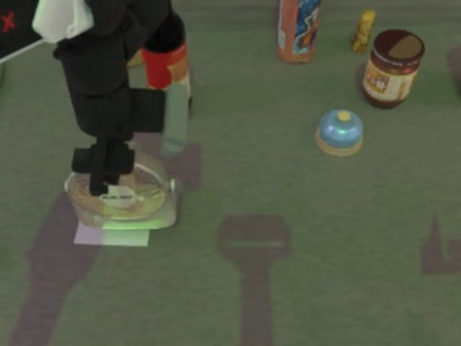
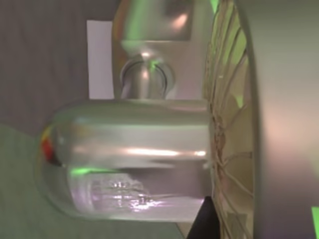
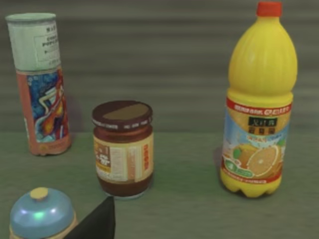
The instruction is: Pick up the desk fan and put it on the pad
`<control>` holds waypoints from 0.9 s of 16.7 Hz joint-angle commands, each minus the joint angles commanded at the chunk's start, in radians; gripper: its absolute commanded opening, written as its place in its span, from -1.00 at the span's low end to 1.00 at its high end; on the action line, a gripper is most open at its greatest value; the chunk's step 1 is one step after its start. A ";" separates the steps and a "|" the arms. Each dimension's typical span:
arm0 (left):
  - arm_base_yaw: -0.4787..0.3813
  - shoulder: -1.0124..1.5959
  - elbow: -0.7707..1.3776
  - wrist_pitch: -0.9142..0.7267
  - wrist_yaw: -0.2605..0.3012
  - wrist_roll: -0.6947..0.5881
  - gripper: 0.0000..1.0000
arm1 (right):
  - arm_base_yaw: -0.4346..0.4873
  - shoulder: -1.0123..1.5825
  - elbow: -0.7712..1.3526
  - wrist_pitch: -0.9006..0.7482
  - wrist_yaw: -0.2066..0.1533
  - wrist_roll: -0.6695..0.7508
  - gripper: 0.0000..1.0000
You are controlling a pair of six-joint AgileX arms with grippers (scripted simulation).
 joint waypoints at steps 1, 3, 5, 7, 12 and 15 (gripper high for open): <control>0.000 0.000 0.000 0.000 0.000 0.000 -1.00 | 0.000 0.000 0.000 0.000 0.000 0.000 1.00; 0.000 0.000 0.000 0.000 0.000 0.000 -1.00 | 0.000 0.000 0.000 0.000 0.000 0.000 1.00; 0.000 0.000 0.000 0.000 0.000 0.000 -0.70 | 0.000 0.000 0.000 0.000 0.000 0.000 1.00; 0.000 0.000 0.000 0.000 0.000 0.000 -0.40 | 0.000 0.000 0.000 0.000 0.000 0.000 1.00; 0.000 0.000 0.000 0.000 0.000 0.000 0.36 | 0.000 0.000 0.000 0.000 0.000 0.000 1.00; 0.000 0.000 0.000 0.000 0.000 0.000 0.81 | 0.000 0.000 0.000 0.000 0.000 0.000 1.00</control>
